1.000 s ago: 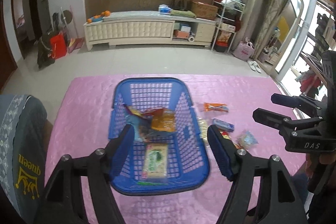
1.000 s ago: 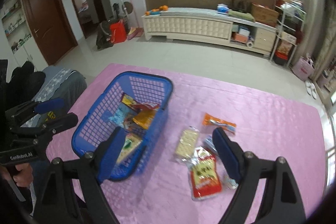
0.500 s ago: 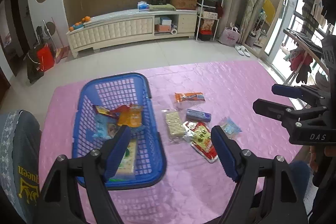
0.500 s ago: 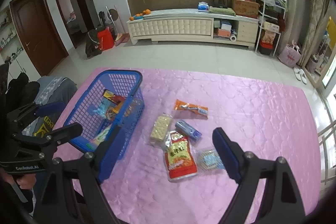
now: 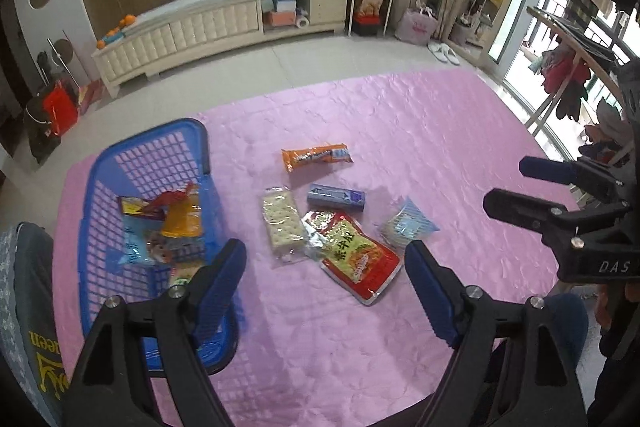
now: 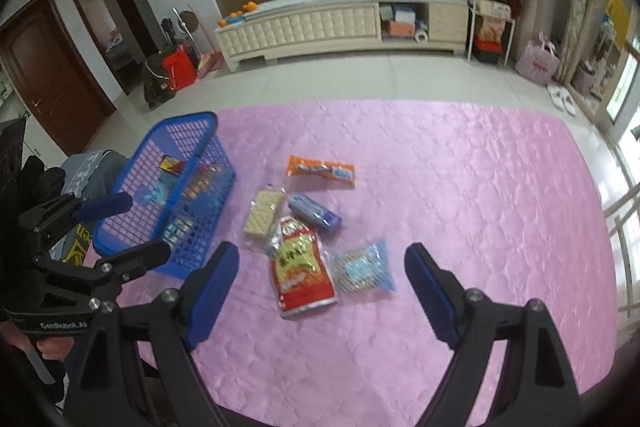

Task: Organize snacks
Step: 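Withdraw both tools from the basket toward the remaining snacks, then reach the left tool to the white cracker pack while the right tool reaches the clear biscuit bag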

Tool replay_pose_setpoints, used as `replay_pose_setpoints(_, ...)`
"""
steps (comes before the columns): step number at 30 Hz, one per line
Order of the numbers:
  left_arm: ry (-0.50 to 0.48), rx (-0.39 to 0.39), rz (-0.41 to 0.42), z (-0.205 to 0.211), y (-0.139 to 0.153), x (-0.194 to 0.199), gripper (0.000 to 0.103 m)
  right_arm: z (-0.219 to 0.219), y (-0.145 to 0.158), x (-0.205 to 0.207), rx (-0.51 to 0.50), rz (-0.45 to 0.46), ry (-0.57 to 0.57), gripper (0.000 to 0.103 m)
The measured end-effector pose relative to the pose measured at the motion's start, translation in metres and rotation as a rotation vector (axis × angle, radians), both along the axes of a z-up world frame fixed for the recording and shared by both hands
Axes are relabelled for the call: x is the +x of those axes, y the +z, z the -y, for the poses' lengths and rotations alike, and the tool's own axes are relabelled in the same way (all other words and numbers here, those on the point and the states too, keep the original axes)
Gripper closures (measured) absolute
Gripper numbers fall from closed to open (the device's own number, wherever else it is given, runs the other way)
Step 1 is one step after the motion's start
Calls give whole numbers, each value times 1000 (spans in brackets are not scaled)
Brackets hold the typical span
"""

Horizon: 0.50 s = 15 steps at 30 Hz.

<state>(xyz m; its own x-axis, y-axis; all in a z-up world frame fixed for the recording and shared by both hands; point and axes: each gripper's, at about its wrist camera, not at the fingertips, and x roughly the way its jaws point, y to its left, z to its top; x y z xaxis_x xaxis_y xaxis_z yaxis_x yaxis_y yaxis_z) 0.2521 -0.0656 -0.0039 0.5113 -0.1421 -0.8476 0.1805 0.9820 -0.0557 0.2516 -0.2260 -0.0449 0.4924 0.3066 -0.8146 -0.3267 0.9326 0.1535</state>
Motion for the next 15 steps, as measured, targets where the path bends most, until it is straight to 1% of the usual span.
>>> replay_pose_setpoints(2,0,10,-15,4,-5,6,23,5,-8,6,-4,-39,-7,15)
replay_pose_setpoints(5,2,24,-44,10,-16,15,23,8,-20,12,7,-74,-11,15)
replay_pose_setpoints(10,28,67,-110,14,-41,31,23,8,-39,27,35,-134,-11,15)
replay_pose_setpoints(15,52,62,-166,15,-66,51,23,9,-58,48,62,-171,-17,15)
